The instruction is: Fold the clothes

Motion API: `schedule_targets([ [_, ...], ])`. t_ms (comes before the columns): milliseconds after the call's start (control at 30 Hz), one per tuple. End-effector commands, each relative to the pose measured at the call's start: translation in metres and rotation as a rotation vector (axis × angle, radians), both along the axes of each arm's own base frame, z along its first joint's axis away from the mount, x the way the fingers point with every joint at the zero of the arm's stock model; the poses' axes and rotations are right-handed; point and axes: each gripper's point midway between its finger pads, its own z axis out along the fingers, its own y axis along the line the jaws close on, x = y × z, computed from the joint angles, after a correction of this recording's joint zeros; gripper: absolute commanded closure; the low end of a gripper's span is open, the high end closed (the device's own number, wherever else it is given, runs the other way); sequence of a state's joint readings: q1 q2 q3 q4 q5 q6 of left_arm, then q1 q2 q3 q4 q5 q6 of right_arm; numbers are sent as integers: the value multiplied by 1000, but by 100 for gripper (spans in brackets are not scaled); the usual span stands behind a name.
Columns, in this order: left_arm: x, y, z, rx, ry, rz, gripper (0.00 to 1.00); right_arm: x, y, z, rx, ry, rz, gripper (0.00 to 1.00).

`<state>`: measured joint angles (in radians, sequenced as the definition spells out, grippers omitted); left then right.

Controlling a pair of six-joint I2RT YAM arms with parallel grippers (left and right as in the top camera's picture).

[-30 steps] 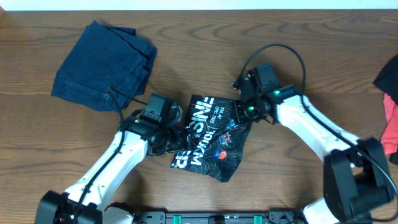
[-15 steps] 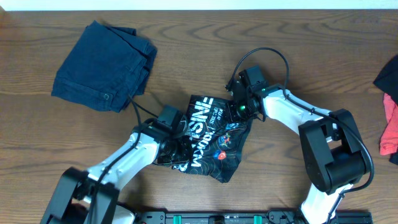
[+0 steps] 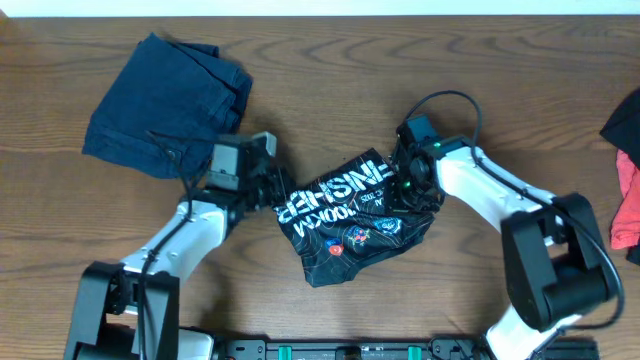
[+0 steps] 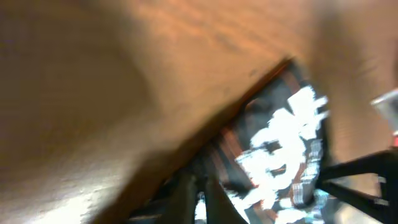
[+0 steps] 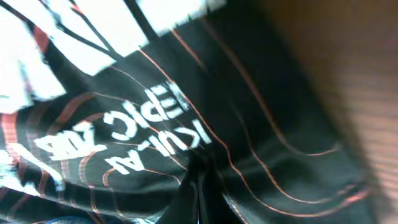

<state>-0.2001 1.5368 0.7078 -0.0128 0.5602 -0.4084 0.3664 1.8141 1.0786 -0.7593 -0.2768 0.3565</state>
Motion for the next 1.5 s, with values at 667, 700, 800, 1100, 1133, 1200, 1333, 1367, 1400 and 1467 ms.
schedule_targets([
  [667, -129, 26, -42, 3, 613, 35, 8, 12, 23, -33, 58, -57, 163, 99],
  [700, -128, 24, -46, -6, 616, 60, 7, 11, 22, -35, 56, -46, 153, 99],
  [800, -126, 14, -60, -52, 616, 152, 6, 9, 23, -36, 59, -36, 151, 99],
  [1100, -135, -22, -80, -101, 589, 232, 7, 9, 24, -36, 61, -38, 154, 99],
  [1133, -133, -24, -79, -106, 576, 231, 7, 9, 24, -36, 61, -38, 155, 99],
  [1200, -123, -31, -76, -125, 527, 224, 8, 8, 26, -36, 61, -39, 159, 99],
  [1333, -113, -37, -75, -129, 470, 217, 14, 6, 29, -36, 61, -38, 170, 99],
  [1367, -111, -41, -75, -135, 457, 204, 16, 5, 30, -36, 61, -38, 174, 99],
  [1400, -111, -45, -75, -139, 450, 193, 20, 5, 30, -36, 61, -38, 175, 99],
  [1467, -109, -52, -73, -148, 417, 163, 29, 5, 31, -36, 62, -39, 179, 99],
])
